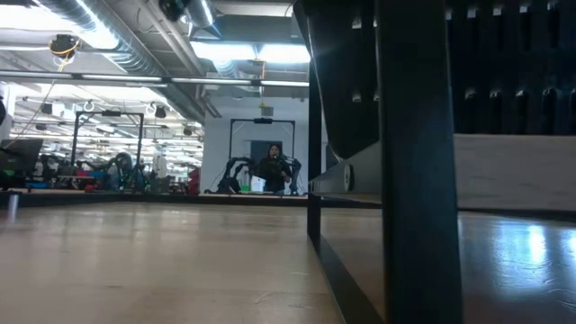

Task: Stack baskets on shelf by color
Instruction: Return to Home Position

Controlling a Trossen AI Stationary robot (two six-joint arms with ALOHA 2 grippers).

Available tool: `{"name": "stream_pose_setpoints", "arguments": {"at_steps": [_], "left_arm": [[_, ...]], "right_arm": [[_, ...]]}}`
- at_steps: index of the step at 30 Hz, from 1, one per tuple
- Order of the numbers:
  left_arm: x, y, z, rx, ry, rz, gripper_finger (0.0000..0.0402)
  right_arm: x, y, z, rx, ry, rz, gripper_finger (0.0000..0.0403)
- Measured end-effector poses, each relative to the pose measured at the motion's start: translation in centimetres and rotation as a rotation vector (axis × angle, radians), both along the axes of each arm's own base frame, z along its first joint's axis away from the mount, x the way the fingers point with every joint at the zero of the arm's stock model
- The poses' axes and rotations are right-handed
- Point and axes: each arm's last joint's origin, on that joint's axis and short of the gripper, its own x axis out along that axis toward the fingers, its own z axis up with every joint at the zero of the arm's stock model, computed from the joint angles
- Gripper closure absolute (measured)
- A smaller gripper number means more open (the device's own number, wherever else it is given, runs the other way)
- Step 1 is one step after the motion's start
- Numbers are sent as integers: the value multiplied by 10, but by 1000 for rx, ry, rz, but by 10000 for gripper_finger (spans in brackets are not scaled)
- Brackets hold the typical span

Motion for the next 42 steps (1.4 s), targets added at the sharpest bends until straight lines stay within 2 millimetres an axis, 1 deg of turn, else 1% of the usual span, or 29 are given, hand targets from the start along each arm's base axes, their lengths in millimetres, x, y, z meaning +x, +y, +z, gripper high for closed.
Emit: {"name": "stream_pose_setpoints", "arguments": {"at_steps": [4, 7, 11, 19, 27, 28, 31, 33, 35, 37, 40, 42], "left_arm": [[-29, 1, 5, -26, -24, 6, 401], [-46, 1, -2, -32, -57, -5, 401], [-72, 1, -10, -94, -146, -4, 401], [-120, 4, -26, -128, -334, -25, 401], [-154, 8, -53, -144, -487, -32, 401], [-157, 8, -56, -146, -504, -33, 401], [-154, 8, -60, -137, -484, -30, 401], [-154, 8, -59, -112, -493, -43, 401], [-152, 8, -62, -112, -488, -38, 401], [-149, 8, -68, -112, -456, -26, 401], [-148, 8, -67, -102, -491, -11, 401], [-143, 8, -73, -89, -494, 7, 401]], "right_arm": [[-14, -4, -18, 82, -152, 115, 403], [-22, -7, -32, 113, -244, 191, 403], [-29, -9, -50, 113, -308, 252, 403], [-54, -21, -79, 151, -392, 258, 403], [-75, -32, -102, 219, -512, 246, 403], [-76, -32, -105, 226, -530, 247, 403], [-78, -33, -114, 244, -567, 271, 403], [-79, -33, -119, 250, -586, 271, 403], [-77, -32, -123, 237, -564, 270, 403], [-76, -31, -124, 229, -556, 275, 403], [-76, -32, -123, 221, -563, 279, 403], [-76, -32, -122, 216, -574, 281, 403]]}}
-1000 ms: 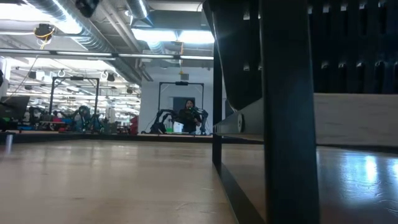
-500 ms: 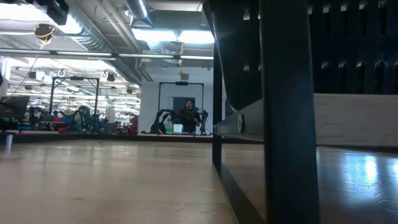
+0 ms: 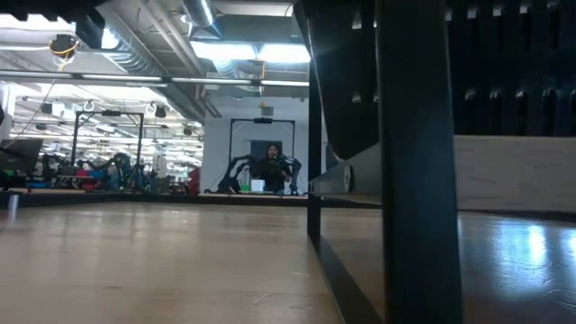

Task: Stack baskets on shelf by color
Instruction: Return to Home Position

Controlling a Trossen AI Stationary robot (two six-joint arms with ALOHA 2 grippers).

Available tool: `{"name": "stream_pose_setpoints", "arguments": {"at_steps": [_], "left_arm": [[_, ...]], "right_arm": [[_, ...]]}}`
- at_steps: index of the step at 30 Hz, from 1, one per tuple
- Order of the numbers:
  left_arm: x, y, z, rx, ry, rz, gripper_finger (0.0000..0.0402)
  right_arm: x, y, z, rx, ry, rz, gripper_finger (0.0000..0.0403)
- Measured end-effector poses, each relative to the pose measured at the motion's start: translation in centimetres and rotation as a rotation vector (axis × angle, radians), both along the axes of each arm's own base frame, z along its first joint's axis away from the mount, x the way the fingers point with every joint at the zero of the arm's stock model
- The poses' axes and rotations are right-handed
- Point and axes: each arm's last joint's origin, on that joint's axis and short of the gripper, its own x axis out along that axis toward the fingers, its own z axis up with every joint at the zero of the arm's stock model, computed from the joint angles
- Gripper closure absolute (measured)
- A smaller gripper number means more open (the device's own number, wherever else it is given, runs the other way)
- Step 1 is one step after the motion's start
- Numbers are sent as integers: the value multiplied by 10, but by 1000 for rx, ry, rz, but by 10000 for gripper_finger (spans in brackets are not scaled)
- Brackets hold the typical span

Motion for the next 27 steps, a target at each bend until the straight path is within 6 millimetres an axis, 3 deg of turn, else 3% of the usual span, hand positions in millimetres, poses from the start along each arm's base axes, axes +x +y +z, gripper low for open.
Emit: {"name": "stream_pose_setpoints", "arguments": {"at_steps": [7, 15, 19, 27], "left_arm": [[21, -2, -30, -3, -41, 4, 401], [37, -4, -65, -6, -92, 12, 401], [41, -4, -82, 18, -98, 20, 401], [43, -4, -87, 68, -35, 44, 402]], "right_arm": [[19, 10, -11, -70, -88, 5, 403], [47, 24, -41, -125, -167, 11, 403], [58, 30, -56, -235, -228, 17, 403], [74, 38, -95, -325, -240, 19, 403]]}}
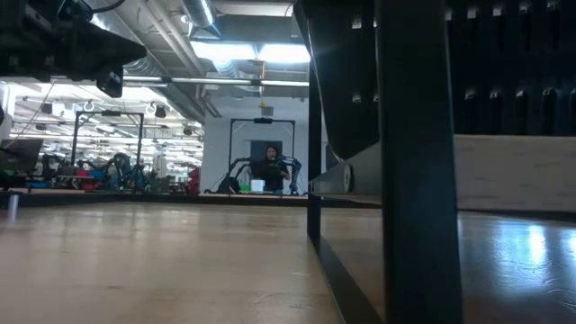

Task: Stack baskets on shelf by color
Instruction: Return to Home Position

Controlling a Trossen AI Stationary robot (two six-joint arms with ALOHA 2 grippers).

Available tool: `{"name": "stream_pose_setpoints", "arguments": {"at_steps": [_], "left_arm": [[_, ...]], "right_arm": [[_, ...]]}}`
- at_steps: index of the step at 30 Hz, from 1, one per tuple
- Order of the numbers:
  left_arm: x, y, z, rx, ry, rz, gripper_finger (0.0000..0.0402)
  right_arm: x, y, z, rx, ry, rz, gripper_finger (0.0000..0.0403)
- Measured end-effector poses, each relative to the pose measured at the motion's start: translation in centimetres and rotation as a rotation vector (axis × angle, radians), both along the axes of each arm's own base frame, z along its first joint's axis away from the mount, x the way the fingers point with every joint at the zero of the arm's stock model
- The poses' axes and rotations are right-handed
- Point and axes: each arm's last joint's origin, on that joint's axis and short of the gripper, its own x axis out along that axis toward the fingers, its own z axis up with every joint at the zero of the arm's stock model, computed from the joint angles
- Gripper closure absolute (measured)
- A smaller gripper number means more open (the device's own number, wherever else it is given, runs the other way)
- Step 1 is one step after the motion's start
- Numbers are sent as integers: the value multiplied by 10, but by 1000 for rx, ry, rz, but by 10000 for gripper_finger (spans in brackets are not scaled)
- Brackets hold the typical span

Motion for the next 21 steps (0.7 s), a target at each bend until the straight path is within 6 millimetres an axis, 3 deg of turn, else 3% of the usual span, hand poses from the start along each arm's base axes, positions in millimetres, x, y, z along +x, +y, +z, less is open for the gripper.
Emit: {"name": "stream_pose_setpoints", "arguments": {"at_steps": [6, 21], "left_arm": [[0, 0, -1, 48, 13, 9, 402], [2, 0, -15, 74, 157, 8, 402]], "right_arm": [[8, 4, -29, -5, 12, -1, 403], [8, 3, -30, 12, 28, -25, 403]]}}
